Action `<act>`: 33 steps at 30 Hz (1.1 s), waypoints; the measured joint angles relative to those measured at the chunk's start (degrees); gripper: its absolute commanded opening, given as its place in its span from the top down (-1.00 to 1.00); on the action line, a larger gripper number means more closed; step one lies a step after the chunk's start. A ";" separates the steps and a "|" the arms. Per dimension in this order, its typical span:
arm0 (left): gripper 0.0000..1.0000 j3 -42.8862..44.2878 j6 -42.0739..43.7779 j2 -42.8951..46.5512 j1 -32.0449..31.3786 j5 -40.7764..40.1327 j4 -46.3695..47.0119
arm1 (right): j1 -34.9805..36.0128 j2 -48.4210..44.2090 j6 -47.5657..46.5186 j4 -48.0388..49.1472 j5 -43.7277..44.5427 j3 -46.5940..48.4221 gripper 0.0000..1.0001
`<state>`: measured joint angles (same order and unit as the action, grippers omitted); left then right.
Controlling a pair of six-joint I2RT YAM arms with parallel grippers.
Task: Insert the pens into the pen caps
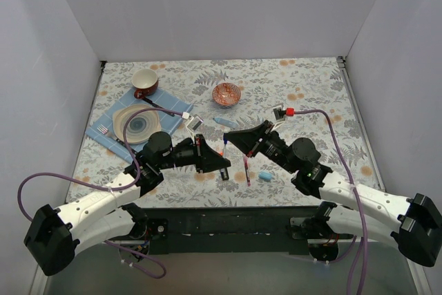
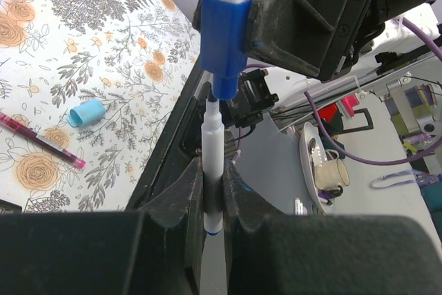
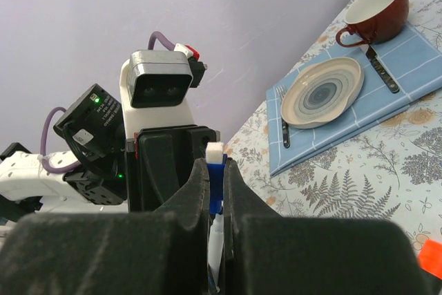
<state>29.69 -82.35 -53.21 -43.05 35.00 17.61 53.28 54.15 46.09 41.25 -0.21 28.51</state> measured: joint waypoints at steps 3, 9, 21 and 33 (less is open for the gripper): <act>1.00 0.00 0.04 0.00 0.09 -0.20 0.00 | 0.00 0.72 0.00 0.63 -0.13 0.20 0.97; 1.00 0.00 0.42 -0.07 0.09 -0.52 -0.22 | 0.00 1.01 -0.02 0.90 -0.24 0.22 0.97; 1.00 0.00 0.96 -0.44 0.09 -1.53 0.31 | 0.00 0.96 -2.73 -3.91 0.72 4.02 0.97; 1.00 0.00 0.94 -0.44 0.09 -1.79 0.44 | 0.00 0.68 -2.91 -4.39 1.11 4.37 0.97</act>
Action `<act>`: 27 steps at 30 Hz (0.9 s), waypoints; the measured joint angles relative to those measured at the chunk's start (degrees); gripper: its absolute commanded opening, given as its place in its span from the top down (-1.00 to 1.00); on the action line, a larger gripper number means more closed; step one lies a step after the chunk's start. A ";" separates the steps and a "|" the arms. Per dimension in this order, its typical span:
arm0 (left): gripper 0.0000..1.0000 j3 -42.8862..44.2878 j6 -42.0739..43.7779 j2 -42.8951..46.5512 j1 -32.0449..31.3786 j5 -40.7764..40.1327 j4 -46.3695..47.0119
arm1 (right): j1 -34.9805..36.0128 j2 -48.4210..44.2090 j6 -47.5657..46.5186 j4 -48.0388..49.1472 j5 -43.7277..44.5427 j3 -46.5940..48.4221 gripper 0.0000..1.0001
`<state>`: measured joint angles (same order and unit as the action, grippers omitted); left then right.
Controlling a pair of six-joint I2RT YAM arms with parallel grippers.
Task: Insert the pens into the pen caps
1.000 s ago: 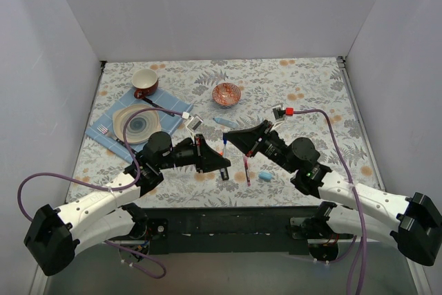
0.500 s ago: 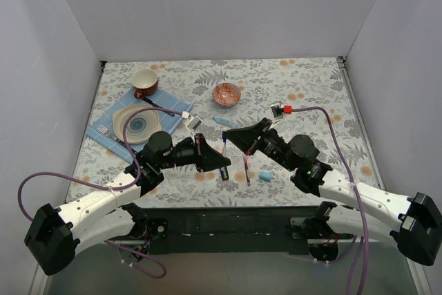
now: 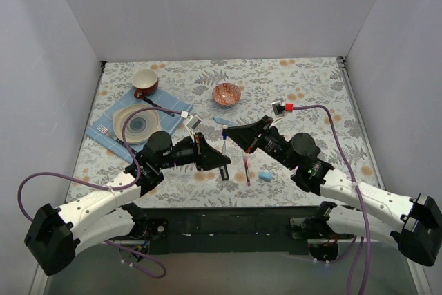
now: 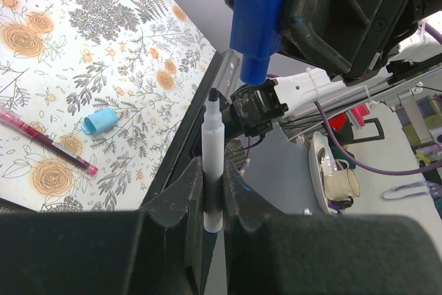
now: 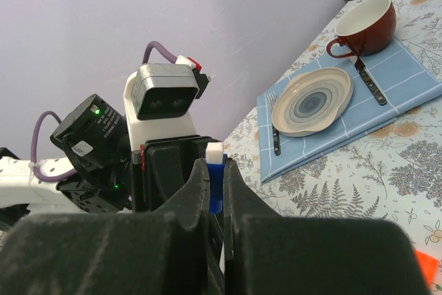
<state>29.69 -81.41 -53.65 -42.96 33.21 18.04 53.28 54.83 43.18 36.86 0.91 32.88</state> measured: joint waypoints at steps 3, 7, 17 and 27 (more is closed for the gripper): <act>1.00 0.00 0.00 0.09 0.02 0.00 0.00 | 0.00 0.00 -0.11 0.00 0.00 0.00 0.97; 1.00 0.00 0.00 0.31 0.00 0.00 0.04 | 0.00 0.00 -0.15 0.00 0.02 0.00 0.97; 1.00 -0.11 -0.02 0.85 0.02 0.00 0.39 | 0.00 0.04 -0.28 0.07 0.02 0.00 0.97; 1.00 -0.31 -0.07 1.14 0.02 0.00 0.70 | 0.00 0.92 -0.28 0.09 0.00 0.00 0.97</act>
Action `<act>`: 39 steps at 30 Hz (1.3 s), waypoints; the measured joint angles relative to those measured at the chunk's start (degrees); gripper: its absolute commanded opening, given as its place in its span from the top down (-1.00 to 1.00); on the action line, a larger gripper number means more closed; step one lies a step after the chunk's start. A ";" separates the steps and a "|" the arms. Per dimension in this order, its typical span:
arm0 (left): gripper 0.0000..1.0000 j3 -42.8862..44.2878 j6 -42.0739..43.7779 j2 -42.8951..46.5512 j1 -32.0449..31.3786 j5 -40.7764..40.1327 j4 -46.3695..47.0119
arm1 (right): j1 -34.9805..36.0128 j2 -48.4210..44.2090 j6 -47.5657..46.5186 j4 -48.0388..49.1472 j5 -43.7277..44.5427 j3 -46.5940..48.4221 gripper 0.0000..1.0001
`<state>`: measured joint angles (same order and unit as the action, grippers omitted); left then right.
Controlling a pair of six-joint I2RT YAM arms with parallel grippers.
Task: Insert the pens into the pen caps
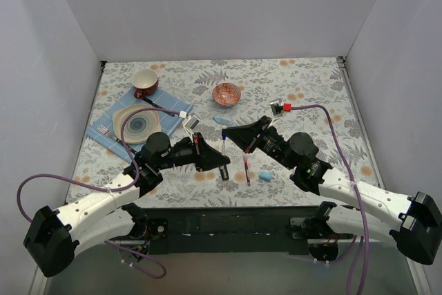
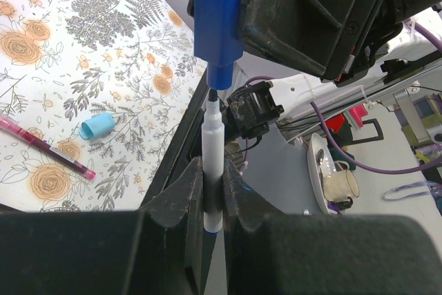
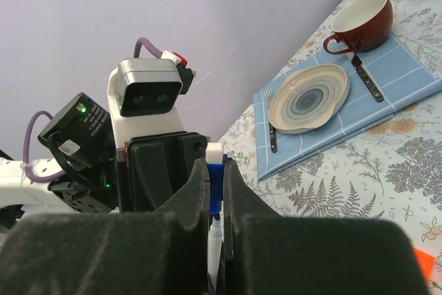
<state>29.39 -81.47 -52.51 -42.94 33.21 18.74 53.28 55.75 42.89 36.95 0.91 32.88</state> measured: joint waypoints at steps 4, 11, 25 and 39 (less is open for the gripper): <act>1.00 -0.22 -0.20 0.00 0.00 0.00 0.17 | 0.00 0.00 0.00 0.02 0.00 0.00 0.97; 1.00 -0.44 -0.48 0.33 0.00 -0.07 0.63 | 0.00 -0.26 0.02 0.07 -0.02 -0.13 0.97; 1.00 -0.48 -0.66 0.59 -0.02 -0.85 0.61 | 0.00 -0.68 0.76 0.66 -1.11 -1.18 0.97; 1.00 -0.48 -1.46 -0.92 -1.05 0.00 -0.76 | 0.00 -3.72 6.45 6.25 -0.20 -8.52 0.97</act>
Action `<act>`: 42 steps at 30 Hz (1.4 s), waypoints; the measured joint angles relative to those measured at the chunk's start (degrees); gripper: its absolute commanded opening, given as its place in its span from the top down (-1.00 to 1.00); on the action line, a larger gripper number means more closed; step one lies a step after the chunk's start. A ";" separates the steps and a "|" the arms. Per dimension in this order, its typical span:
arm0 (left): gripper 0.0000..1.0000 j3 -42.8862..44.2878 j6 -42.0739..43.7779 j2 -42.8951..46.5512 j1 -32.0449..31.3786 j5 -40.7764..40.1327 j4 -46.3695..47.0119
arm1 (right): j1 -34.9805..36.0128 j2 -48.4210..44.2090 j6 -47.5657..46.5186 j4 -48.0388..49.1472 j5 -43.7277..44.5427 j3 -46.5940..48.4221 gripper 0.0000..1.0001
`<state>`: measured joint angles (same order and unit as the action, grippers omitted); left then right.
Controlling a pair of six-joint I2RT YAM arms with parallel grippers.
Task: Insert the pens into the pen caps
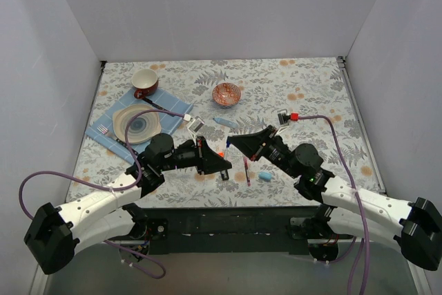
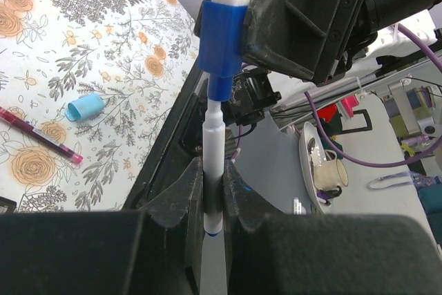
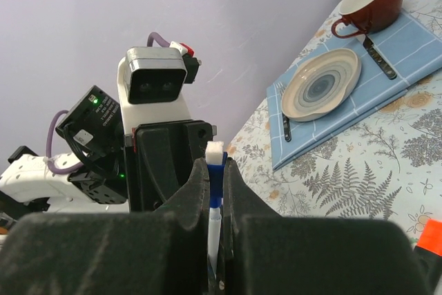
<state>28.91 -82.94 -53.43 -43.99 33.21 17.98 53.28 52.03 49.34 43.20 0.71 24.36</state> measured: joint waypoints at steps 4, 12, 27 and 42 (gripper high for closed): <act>1.00 0.04 0.00 -0.48 -0.02 -0.44 0.00 | 0.15 -1.22 -0.09 -1.11 1.25 -0.68 0.97; 1.00 0.22 0.02 -3.26 0.07 -1.11 1.22 | 0.42 0.50 -0.66 -2.29 2.08 -0.57 0.97; 1.00 2.25 3.69 -4.26 -0.24 -0.74 -2.71 | -0.09 -1.20 -7.23 -5.38 -1.33 0.07 0.97; 1.00 5.55 12.52 -6.69 -0.85 -3.76 -12.46 | -1.79 2.36 -8.46 -4.68 -5.62 -0.68 0.97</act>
<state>34.46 -70.41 -60.12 -44.84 29.45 5.52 51.48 54.39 40.88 38.52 -4.91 23.68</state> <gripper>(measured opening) 0.100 0.067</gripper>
